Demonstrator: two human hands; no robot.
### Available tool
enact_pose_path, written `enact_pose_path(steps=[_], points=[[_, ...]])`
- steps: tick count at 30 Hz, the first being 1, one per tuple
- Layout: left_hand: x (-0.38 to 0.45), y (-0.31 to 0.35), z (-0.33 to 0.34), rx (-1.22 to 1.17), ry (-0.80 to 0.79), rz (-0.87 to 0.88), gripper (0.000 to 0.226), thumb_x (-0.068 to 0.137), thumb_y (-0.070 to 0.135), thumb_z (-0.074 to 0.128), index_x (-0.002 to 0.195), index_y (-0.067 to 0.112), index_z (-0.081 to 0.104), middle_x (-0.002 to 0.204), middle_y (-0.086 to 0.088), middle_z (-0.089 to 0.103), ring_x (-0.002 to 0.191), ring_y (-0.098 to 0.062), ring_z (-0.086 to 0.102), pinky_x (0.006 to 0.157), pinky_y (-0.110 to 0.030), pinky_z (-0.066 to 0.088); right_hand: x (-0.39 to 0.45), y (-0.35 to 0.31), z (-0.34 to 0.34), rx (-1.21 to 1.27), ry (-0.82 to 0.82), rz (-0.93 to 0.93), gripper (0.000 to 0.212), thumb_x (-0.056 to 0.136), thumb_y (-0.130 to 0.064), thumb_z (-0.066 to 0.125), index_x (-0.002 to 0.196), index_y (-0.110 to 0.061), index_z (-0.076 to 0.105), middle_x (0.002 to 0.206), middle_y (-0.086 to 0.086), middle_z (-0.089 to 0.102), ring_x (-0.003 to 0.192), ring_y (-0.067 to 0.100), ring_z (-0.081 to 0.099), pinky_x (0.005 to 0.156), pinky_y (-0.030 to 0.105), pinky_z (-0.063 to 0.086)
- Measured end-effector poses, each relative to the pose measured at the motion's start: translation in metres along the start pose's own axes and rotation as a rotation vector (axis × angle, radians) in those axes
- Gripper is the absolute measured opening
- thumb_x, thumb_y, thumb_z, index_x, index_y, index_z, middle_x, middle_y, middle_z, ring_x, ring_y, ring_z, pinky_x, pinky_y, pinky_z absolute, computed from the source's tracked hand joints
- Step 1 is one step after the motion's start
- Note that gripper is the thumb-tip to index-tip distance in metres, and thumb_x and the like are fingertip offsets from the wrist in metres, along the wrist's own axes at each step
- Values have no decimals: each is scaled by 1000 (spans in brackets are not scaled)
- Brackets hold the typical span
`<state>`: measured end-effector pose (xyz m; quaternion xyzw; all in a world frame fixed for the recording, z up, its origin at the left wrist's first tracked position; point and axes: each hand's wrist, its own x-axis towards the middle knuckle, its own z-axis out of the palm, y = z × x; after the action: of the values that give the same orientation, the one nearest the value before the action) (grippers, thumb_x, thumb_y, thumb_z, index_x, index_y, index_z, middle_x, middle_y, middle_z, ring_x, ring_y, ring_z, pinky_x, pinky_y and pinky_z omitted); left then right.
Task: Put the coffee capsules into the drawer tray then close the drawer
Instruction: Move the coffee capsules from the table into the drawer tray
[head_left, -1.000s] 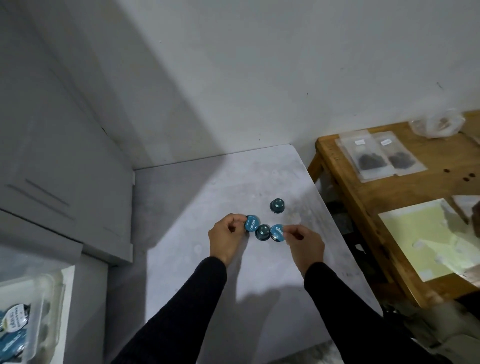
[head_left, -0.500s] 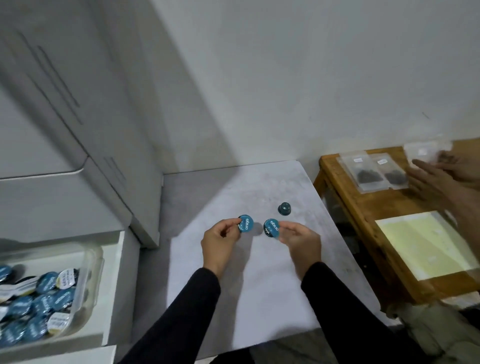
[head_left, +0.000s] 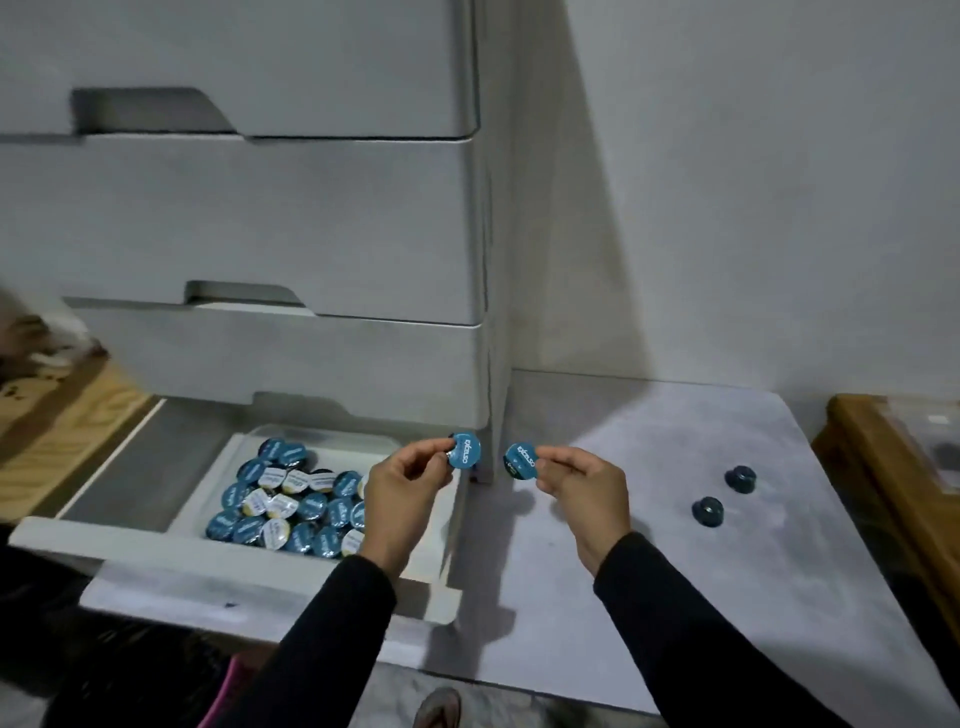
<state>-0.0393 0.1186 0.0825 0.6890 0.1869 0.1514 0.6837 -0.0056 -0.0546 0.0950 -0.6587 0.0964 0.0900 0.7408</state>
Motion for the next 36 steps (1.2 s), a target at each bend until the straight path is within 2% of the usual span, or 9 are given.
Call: enact_pose_path(steps=[3, 7, 11, 14, 19, 24, 28, 32, 36], points=[[14, 1, -52, 39, 55, -11, 20, 86, 4, 60, 92, 19, 72, 86, 1, 73, 72, -6, 64, 66, -14, 51, -1, 8, 46, -55, -67, 5, 21, 82, 0, 62, 79, -18, 70, 84, 8, 71, 71, 14, 62, 69, 18, 52], [45, -6, -120, 143, 75, -34, 20, 87, 6, 60, 92, 21, 72, 81, 3, 72, 66, -3, 63, 60, -13, 49, -1, 19, 111, -112, -155, 21, 19, 83, 0, 61, 80, -17, 69, 77, 2, 68, 66, 9, 59, 59, 14, 48], [86, -17, -169, 202, 20, -75, 23, 86, 1, 60, 83, 20, 72, 78, -1, 72, 60, -3, 63, 57, -13, 50, 6, 36, 170, -176, -160, 72, 16, 83, -3, 61, 81, -16, 71, 82, 4, 72, 72, 15, 63, 64, 20, 50], [121, -22, -195, 290, -86, -108, 24, 85, 2, 61, 79, 23, 72, 79, 1, 73, 64, -9, 64, 61, -17, 51, 15, 48, 207, -209, -107, 125, 16, 82, -3, 63, 78, -16, 71, 79, 7, 71, 66, 15, 61, 67, 25, 53], [170, -28, -215, 378, -314, -177, 24, 86, 0, 59, 78, 20, 71, 72, 4, 70, 54, 0, 62, 56, -14, 52, 38, 71, 242, -396, 45, 166, 12, 77, -30, 67, 69, -38, 72, 70, -14, 73, 76, 9, 67, 81, 37, 56], [190, -40, -218, 422, -473, -267, 25, 89, 4, 55, 79, 21, 71, 81, 0, 71, 68, -11, 65, 64, -21, 54, 50, 78, 263, -457, 115, 161, 24, 77, -24, 67, 60, -41, 69, 74, -16, 72, 77, 11, 67, 83, 38, 56], [195, -42, -216, 447, -481, -296, 20, 91, 9, 54, 84, 22, 69, 80, 3, 70, 69, -14, 62, 58, -21, 53, 60, 84, 270, -546, 96, 165, 28, 80, -18, 65, 59, -37, 68, 79, -12, 72, 80, 14, 67, 85, 36, 55], [197, -45, -213, 566, -532, -271, 18, 93, 18, 53, 90, 28, 67, 91, 2, 71, 76, -15, 65, 72, -30, 56, 67, 86, 276, -634, 104, 141, 25, 83, -14, 63, 64, -31, 66, 74, -5, 68, 77, 17, 65, 85, 32, 53], [199, -46, -212, 712, -535, -214, 17, 93, 22, 52, 99, 29, 67, 102, 2, 70, 88, -16, 68, 76, -26, 56, 70, 89, 281, -696, 107, 138, 29, 82, -13, 63, 59, -31, 63, 78, -4, 70, 81, 17, 67, 86, 32, 54]])
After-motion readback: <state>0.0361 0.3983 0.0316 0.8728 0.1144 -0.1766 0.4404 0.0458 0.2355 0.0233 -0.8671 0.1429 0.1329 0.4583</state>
